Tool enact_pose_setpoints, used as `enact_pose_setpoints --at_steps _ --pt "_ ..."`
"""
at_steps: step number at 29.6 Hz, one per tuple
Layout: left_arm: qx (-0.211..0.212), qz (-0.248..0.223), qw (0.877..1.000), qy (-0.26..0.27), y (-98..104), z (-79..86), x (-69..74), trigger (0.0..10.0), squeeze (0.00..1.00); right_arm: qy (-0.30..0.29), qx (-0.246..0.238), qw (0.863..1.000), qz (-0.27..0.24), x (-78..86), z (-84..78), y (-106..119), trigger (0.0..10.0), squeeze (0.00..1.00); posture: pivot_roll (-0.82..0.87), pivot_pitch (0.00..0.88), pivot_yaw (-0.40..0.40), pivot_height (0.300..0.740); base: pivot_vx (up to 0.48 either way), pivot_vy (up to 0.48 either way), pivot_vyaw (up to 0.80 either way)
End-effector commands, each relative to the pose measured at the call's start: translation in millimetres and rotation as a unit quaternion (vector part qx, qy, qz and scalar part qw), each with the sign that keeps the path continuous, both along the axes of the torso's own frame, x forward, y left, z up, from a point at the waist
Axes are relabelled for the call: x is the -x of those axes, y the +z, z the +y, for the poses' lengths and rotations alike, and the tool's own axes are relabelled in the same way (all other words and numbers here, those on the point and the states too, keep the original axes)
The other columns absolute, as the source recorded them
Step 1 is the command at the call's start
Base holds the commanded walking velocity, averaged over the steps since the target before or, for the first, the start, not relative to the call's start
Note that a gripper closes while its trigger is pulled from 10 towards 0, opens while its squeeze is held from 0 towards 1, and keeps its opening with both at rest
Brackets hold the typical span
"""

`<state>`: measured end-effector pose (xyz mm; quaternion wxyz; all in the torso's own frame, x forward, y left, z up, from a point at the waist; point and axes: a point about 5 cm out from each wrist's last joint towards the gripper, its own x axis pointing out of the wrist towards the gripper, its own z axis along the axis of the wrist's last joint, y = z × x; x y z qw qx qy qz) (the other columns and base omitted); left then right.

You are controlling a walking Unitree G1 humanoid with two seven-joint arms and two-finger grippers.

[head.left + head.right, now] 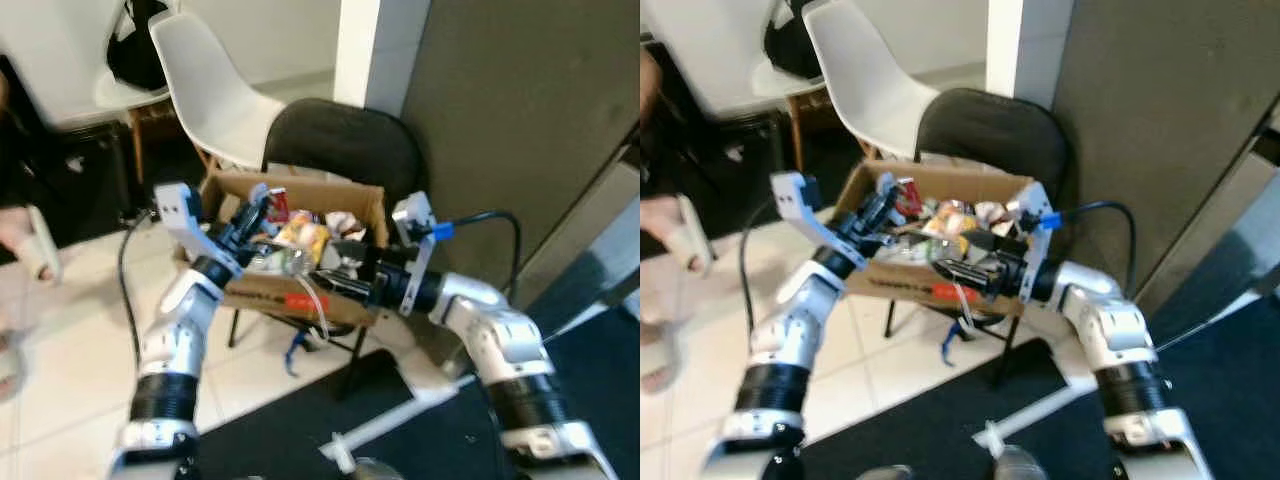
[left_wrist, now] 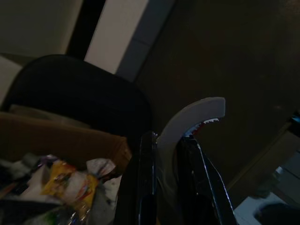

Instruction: Picking trash to rubbish bin

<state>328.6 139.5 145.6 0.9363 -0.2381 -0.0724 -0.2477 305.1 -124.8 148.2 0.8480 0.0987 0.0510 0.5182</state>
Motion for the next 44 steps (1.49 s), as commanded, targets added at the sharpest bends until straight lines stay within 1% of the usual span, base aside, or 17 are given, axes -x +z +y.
enact_pose_setpoints --at_steps 1,13,20,25,26,33,34,38,41,44 --pt "0.001 0.01 1.0 0.012 -3.8 6.9 -0.3 10.0 0.0 0.002 -0.008 1.0 0.0 0.6 1.9 0.6 10.0 0.0 -0.05 0.0 -0.016 0.74 0.326 0.0 0.0" --pt "0.0 0.013 1.0 0.008 -7.1 4.1 -0.4 10.0 0.0 0.001 -0.008 1.0 0.002 0.5 1.5 -0.8 10.0 0.0 -0.05 0.0 -0.017 0.74 0.344 0.0 0.0" --pt "-0.004 0.015 1.0 0.004 -8.3 3.5 -0.3 10.0 0.0 0.001 -0.008 1.0 0.002 0.3 1.7 -0.9 10.0 0.0 -0.05 0.0 -0.017 0.74 0.48 0.0 0.0" --pt "0.002 0.017 1.0 0.001 -9.4 2.0 -0.3 10.0 0.0 0.0 -0.008 1.0 0.003 0.2 1.8 -1.0 10.0 0.0 -0.05 0.0 -0.016 0.74 0.423 0.0 0.0" --pt "0.01 0.022 1.0 0.001 -9.7 1.4 -0.5 10.0 0.0 0.0 -0.008 1.0 0.003 0.2 1.8 -1.0 10.0 0.0 -0.05 0.0 -0.016 0.74 0.337 0.0 0.0" --pt "0.008 0.051 0.999 0.005 -16.5 1.0 -2.9 10.0 0.0 0.0 -0.009 1.0 0.003 0.2 1.7 -0.9 10.0 0.0 -0.05 0.0 -0.015 0.74 0.0 0.0 0.0" --pt "0.012 0.058 0.998 0.003 -18.4 1.2 -2.8 10.0 1.0 -0.001 -0.009 1.0 0.003 0.1 1.7 -0.9 10.0 0.0 -0.05 0.0 -0.015 0.74 0.0 0.0 0.0" --pt "0.021 0.071 0.997 -0.015 -21.5 -2.5 -0.6 10.0 1.0 -0.001 -0.01 1.0 0.003 0.0 1.6 -0.6 10.0 0.0 -0.05 0.0 -0.016 0.74 0.0 0.0 0.0" --pt "0.025 0.07 0.997 -0.016 -20.7 -3.3 -0.7 10.0 1.0 -0.001 -0.01 1.0 0.003 -0.1 1.5 -0.5 10.0 0.0 -0.05 0.0 -0.017 0.74 0.0 0.0 0.0" --pt "0.041 0.065 0.997 -0.009 -15.9 -1.3 -2.7 10.0 1.0 -0.002 -0.01 1.0 0.003 -0.2 1.1 -0.4 10.0 0.0 -0.05 0.0 -0.016 0.74 0.0 0.0 0.0"
